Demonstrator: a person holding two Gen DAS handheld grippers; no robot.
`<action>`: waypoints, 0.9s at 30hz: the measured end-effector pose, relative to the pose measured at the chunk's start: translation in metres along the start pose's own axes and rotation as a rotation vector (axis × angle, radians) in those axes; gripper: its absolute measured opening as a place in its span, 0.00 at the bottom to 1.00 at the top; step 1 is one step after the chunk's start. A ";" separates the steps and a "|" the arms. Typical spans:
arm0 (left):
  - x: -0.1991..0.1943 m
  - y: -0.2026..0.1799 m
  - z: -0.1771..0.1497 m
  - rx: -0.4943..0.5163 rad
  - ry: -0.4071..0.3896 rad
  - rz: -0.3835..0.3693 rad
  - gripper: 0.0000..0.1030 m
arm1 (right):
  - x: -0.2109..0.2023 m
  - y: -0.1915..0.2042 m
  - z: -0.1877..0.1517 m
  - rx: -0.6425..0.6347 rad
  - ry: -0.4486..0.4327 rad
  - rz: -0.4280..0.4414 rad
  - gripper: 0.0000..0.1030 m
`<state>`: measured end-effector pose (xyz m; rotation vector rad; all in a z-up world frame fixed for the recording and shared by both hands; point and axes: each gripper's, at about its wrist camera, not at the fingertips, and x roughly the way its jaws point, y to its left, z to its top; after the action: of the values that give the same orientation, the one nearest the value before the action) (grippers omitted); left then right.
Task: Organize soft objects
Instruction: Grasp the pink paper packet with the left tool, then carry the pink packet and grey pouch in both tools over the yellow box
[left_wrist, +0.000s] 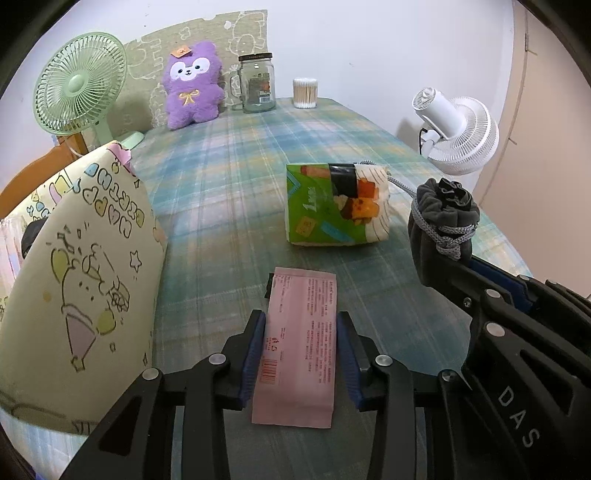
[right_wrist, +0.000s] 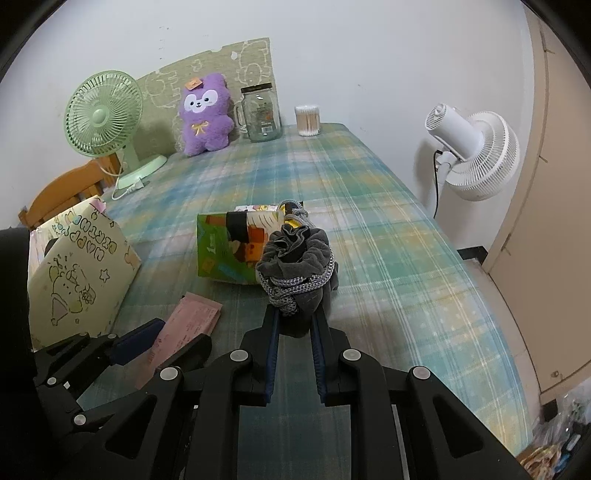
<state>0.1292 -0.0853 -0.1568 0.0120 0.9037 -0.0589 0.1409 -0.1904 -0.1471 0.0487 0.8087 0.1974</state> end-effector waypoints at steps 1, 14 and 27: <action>-0.001 0.000 -0.001 0.000 0.003 -0.004 0.38 | -0.001 0.000 -0.001 0.005 0.005 0.005 0.19; -0.029 -0.013 -0.009 0.028 -0.041 -0.013 0.38 | -0.032 -0.004 -0.011 0.036 -0.034 0.009 0.19; -0.059 -0.019 -0.007 0.044 -0.090 -0.014 0.38 | -0.067 0.001 -0.010 0.035 -0.102 0.006 0.19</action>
<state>0.0864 -0.1015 -0.1148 0.0433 0.8126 -0.0915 0.0877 -0.2028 -0.1060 0.0939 0.7103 0.1848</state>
